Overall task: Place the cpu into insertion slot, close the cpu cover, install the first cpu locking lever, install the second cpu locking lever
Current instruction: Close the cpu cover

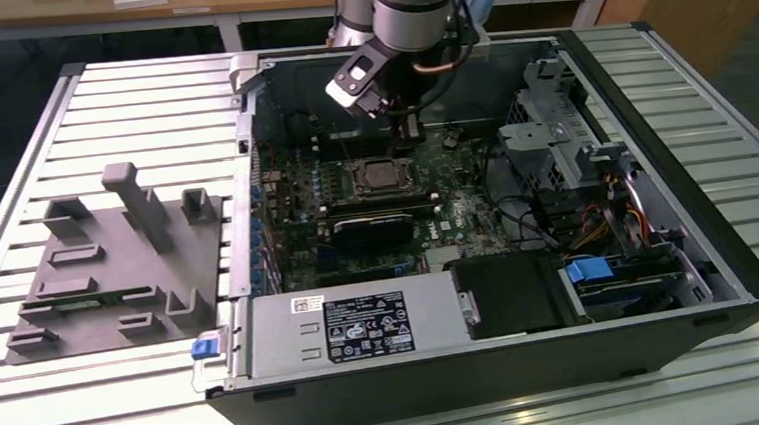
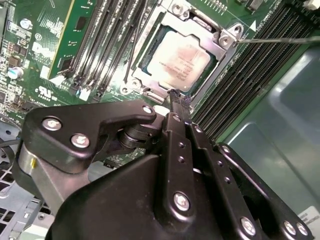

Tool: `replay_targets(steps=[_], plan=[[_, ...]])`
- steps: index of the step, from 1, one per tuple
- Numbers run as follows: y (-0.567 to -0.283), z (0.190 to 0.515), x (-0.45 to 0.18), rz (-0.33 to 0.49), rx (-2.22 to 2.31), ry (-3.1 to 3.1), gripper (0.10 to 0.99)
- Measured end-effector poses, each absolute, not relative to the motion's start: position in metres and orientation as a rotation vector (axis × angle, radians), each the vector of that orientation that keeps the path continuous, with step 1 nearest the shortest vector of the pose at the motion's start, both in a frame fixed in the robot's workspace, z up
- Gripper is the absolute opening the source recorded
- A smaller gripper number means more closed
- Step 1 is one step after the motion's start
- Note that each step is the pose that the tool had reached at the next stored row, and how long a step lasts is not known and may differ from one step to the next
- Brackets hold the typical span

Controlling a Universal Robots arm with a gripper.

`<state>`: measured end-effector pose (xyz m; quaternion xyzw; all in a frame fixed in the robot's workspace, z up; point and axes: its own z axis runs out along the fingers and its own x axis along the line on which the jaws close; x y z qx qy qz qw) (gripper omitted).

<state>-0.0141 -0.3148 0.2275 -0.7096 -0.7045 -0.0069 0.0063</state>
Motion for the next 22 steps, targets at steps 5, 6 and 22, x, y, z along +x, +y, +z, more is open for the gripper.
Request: replay_targets(steps=[5, 6, 22], plan=[[-0.319, 0.227, -0.021, -0.037, -2.222, -2.207, 0.102], [-0.32, 0.227, -0.023, -0.037, -2.222, -2.208, 0.102], [-0.328, 0.231, -0.038, -0.04, -2.223, -2.209, 0.102]])
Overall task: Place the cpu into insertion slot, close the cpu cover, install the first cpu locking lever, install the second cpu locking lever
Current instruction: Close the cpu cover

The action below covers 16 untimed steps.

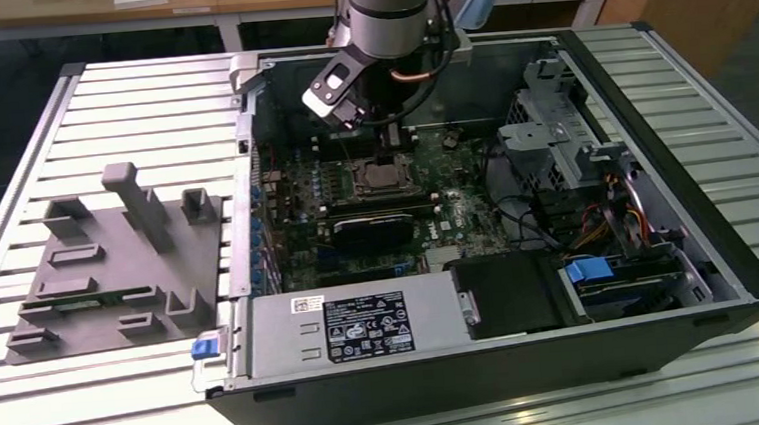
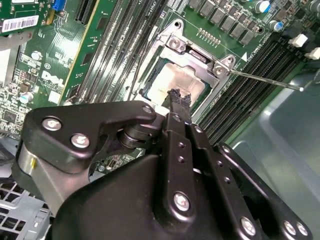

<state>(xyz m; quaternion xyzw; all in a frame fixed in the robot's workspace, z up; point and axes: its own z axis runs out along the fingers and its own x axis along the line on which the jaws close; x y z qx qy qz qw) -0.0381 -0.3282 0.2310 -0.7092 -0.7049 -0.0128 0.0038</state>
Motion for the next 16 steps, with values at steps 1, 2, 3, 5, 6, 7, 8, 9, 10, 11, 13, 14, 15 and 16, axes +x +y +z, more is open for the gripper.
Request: replay_targets(steps=[1, 2, 3, 5, 6, 7, 8, 9, 10, 11, 13, 14, 15, 16], plan=[[-0.3282, 0.2319, -0.0381, -0.04, -2.223, -2.209, 0.102], [-0.3282, 0.2326, -0.0381, -0.04, -2.223, -2.209, 0.102], [-0.3282, 0.2329, -0.0381, -0.04, -2.222, -2.209, 0.102], [-0.3281, 0.2329, -0.0381, -0.04, -2.206, -2.225, 0.102], [-0.3281, 0.2329, -0.0381, -0.04, -2.195, -2.236, 0.102], [-0.3282, 0.233, -0.0381, -0.04, -2.166, -2.263, 0.102], [-0.3282, 0.233, -0.0381, -0.04, -2.15, -2.279, 0.102], [-0.3282, 0.233, -0.0381, -0.04, -2.133, -2.294, 0.102], [-0.3282, 0.233, -0.0381, -0.039, -2.116, -2.31, 0.102], [-0.3282, 0.233, -0.0381, -0.039, -2.097, -2.327, 0.102], [-0.3282, 0.233, -0.0381, -0.039, -2.058, -2.36, 0.102], [-0.3281, 0.233, -0.0381, -0.039, -2.039, -2.377, 0.102], [-0.3281, 0.2329, -0.0381, -0.039, -2.019, -2.394, 0.102], [-0.3282, 0.2329, -0.0381, -0.039, -1.998, -2.411, 0.102]])
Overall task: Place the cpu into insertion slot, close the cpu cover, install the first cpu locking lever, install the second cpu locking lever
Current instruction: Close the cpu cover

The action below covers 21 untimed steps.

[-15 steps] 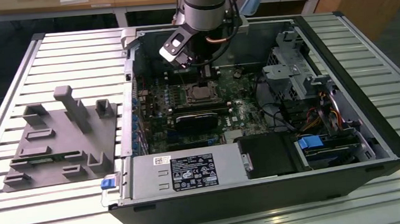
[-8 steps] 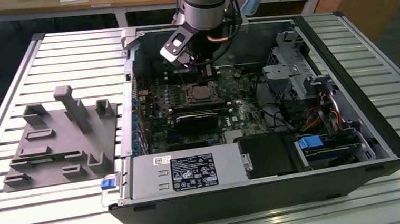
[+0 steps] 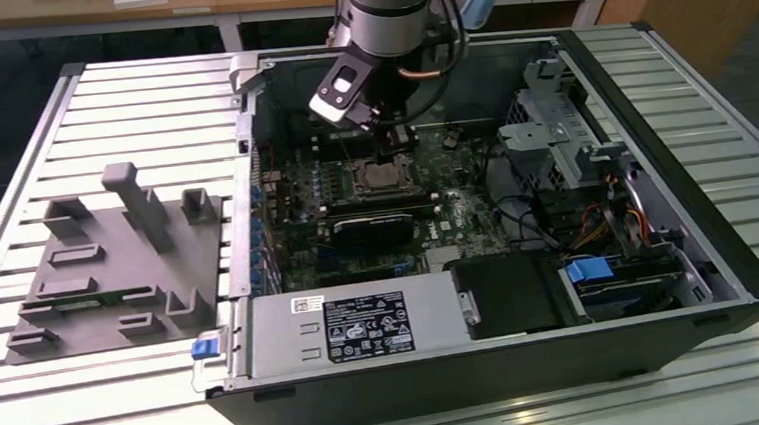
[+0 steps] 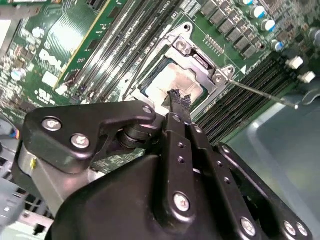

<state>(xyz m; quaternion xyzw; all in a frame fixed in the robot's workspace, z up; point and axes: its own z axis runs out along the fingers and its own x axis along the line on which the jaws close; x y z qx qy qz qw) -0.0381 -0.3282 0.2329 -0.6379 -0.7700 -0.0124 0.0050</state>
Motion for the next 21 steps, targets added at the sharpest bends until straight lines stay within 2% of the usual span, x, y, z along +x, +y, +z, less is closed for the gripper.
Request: replay_targets(steps=[21], plan=[[-0.3282, 0.233, -0.0381, -0.036, -1.628, -2.671, 0.102]])
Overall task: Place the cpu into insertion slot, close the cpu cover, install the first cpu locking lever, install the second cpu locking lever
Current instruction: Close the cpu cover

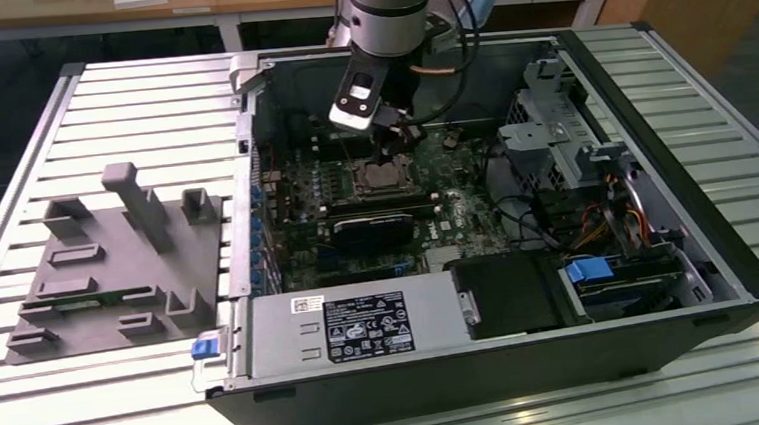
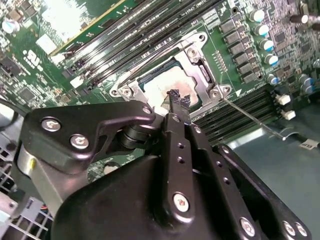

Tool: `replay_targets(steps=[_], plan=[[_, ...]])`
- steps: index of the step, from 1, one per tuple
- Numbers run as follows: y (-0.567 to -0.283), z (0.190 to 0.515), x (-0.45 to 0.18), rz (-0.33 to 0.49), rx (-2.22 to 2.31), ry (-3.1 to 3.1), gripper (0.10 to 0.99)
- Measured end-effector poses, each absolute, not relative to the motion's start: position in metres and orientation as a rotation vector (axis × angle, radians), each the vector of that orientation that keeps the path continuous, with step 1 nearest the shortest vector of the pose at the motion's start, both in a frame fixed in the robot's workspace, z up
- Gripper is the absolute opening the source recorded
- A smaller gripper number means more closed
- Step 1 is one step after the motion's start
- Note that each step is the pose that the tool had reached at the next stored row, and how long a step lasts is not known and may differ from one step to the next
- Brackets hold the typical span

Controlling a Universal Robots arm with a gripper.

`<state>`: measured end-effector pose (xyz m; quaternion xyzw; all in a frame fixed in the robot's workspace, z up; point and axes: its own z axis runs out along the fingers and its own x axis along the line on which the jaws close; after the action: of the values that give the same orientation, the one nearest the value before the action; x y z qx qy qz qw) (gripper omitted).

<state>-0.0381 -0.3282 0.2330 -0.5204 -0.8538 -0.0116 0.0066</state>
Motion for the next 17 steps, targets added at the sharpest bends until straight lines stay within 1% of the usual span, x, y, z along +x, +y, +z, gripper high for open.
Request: replay_targets(steps=[17], plan=[[-0.3282, 0.2328, -0.0381, -0.034, -1.292, -2.846, 0.102]])
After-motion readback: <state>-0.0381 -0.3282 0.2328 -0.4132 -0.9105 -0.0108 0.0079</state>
